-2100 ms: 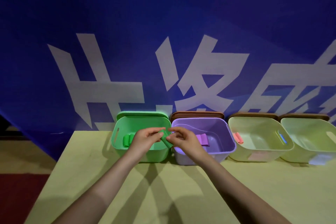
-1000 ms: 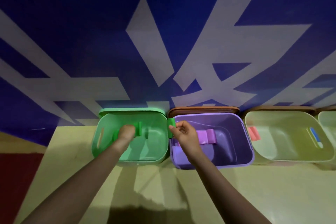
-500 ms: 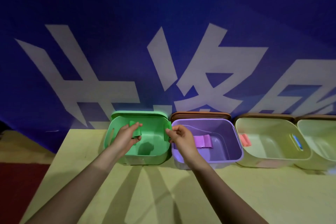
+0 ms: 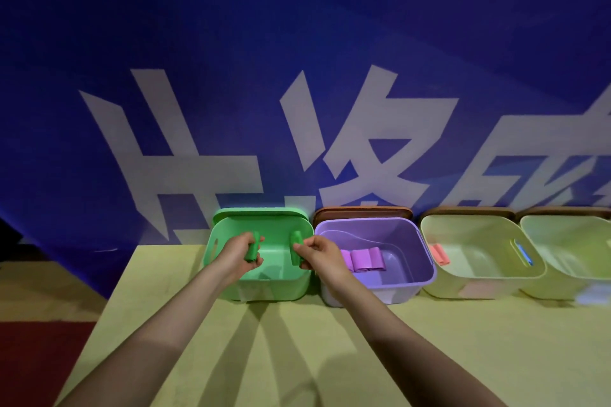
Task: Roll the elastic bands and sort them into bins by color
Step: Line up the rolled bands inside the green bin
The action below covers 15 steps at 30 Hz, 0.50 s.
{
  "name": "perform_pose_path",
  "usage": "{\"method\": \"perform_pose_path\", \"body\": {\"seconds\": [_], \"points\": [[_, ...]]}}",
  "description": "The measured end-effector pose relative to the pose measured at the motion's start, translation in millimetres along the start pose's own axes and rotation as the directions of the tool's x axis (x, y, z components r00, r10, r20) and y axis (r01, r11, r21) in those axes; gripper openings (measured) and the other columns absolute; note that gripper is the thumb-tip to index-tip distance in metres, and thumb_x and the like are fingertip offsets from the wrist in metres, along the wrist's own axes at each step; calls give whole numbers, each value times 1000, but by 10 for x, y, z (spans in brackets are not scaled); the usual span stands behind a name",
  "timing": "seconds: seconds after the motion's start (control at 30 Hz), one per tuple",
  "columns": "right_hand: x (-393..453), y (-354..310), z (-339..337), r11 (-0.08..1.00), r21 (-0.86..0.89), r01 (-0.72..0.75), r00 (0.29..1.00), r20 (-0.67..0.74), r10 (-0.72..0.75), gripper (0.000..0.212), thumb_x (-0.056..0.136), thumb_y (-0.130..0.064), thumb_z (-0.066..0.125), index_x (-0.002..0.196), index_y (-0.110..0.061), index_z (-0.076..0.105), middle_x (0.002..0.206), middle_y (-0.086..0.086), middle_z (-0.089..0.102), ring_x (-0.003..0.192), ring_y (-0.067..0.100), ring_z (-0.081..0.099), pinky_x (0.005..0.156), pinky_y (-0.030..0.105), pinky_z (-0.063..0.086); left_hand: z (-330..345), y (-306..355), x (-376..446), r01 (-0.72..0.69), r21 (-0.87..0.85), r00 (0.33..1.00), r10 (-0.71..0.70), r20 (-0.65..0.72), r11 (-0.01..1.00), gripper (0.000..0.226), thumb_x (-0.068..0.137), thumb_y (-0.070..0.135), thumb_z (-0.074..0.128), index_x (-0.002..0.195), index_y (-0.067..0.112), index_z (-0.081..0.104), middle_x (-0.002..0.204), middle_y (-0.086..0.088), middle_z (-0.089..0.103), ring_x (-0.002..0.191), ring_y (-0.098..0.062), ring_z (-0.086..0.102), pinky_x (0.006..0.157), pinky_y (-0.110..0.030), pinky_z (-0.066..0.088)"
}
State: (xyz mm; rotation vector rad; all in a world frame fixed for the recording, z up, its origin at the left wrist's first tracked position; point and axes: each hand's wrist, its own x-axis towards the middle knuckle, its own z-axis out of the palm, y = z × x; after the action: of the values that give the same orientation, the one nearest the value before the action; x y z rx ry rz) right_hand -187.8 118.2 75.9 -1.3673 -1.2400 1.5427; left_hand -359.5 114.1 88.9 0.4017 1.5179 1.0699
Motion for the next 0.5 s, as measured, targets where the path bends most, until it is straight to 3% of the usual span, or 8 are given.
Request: {"method": "perform_pose_path", "body": {"seconds": [0.03, 0.1, 0.2, 0.27, 0.33, 0.4, 0.47, 0.5], "points": [[53, 2, 18, 999, -20, -29, 1000, 3, 29, 14, 89, -13, 66, 86, -7, 54, 75, 2, 51, 67, 9, 53, 58, 16, 51, -11, 4, 35, 5, 92, 1000, -6, 1, 996, 18, 97, 3, 41, 107, -3, 54, 96, -18, 52, 76, -23, 50, 67, -34, 48], [187, -1, 67, 995, -58, -87, 996, 12, 88, 17, 88, -13, 67, 77, -10, 54, 74, 2, 52, 66, 9, 54, 59, 17, 53, -41, -10, 165, -29, 369, 999, 34, -6, 929, 33, 93, 6, 56, 125, -1, 52, 119, -17, 56, 101, -27, 56, 87, -37, 47], [445, 39, 126, 968, -175, -180, 984, -14, 180, 22, 85, -15, 71, 70, -13, 56, 70, 1, 56, 60, 10, 56, 66, 23, 57, -69, -26, 406, -69, 583, 991, 124, -55, 810, 45, 84, 11, 70, 126, 3, 57, 131, -13, 57, 120, -27, 54, 103, -36, 42], [622, 101, 166, 924, -304, -232, 973, -55, 225, 23, 84, -18, 73, 68, -15, 56, 69, 1, 59, 55, 11, 58, 71, 29, 56, -82, -63, 597, -48, 601, 990, 116, -76, 798, 44, 80, 10, 74, 122, 3, 60, 127, -14, 60, 114, -26, 59, 102, -37, 45], [800, 140, 246, 870, -423, -252, 967, -92, 236, 26, 83, -23, 74, 65, -18, 56, 72, 3, 64, 56, 14, 59, 67, 29, 53, -87, -113, 775, -3, 600, 994, 66, -83, 800, 43, 78, 8, 75, 119, 2, 62, 120, -14, 64, 99, -24, 63, 94, -34, 51], [975, 143, 374, 854, -450, -263, 964, -82, 253, 31, 83, -25, 73, 59, -20, 54, 75, 7, 62, 65, 21, 58, 66, 29, 50, -91, -158, 915, 35, 613, 991, 50, -121, 789, 33, 78, 7, 75, 110, 2, 66, 102, -13, 69, 83, -23, 63, 85, -33, 54], [1142, 193, 485, 809, -520, -275, 957, -65, 283, 37, 85, -28, 70, 56, -17, 50, 77, 9, 59, 72, 21, 55, 66, 29, 44, -95, -212, 1018, 51, 675, 984, 77, -158, 736, 8, 80, 9, 74, 86, 6, 70, 78, -9, 64, 70, -21, 58, 76, -34, 53], [1204, 235, 521, 776, -559, -292, 951, -85, 296, 39, 85, -30, 69, 56, -15, 48, 77, 9, 58, 73, 21, 54, 65, 27, 41, -94, -227, 1045, 53, 713, 981, 99, -170, 699, 13, 80, 11, 73, 71, 11, 65, 71, -8, 60, 66, -20, 55, 70, -33, 51]]}}
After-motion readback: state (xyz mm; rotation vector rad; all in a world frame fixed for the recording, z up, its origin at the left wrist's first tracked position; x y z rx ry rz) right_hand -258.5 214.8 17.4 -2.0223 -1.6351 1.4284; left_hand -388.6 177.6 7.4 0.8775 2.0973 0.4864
